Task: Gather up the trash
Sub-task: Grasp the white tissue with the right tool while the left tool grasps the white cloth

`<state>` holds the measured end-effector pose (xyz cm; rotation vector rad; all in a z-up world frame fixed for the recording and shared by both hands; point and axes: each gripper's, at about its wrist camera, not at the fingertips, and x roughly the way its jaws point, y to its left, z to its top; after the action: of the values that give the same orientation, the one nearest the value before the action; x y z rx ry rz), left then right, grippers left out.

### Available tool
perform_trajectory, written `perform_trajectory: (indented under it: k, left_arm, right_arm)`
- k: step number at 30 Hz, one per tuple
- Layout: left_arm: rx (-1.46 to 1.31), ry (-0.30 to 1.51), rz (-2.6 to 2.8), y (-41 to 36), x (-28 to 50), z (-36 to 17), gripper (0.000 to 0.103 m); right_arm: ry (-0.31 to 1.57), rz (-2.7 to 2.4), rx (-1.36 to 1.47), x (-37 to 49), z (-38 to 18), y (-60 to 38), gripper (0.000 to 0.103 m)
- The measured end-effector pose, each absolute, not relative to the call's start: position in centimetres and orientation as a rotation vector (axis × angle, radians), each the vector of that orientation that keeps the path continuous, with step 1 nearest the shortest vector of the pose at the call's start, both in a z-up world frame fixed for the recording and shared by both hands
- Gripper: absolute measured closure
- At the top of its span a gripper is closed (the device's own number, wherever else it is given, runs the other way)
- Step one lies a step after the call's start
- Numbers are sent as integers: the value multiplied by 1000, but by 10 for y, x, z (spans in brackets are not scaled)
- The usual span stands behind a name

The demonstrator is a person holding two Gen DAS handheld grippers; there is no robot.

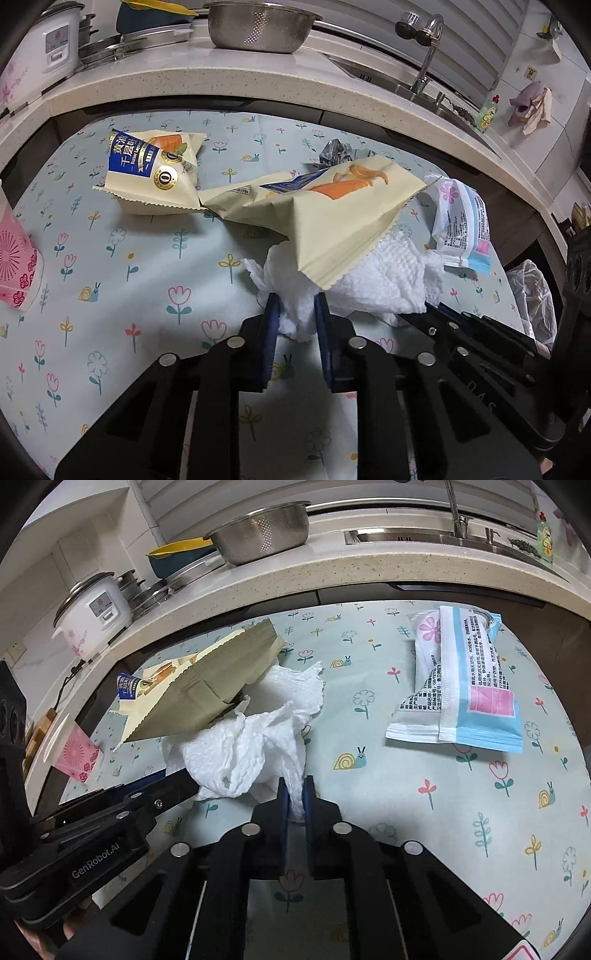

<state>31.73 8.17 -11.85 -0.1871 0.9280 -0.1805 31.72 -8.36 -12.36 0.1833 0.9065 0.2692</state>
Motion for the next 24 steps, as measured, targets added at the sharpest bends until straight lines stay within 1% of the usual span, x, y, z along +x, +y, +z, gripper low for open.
perform_trajectory:
  k: [5, 10, 24]
  left_arm:
    - [-196, 909, -179, 86, 304, -108, 91]
    - [-199, 896, -196, 81, 279, -94, 91]
    - [-145, 839, -277, 31, 207, -47, 91]
  right_arm:
    - [863, 250, 223, 293, -107, -104, 98]
    - [815, 213, 264, 267, -84, -127, 98]
    - [691, 139, 336, 188, -27, -187, 98]
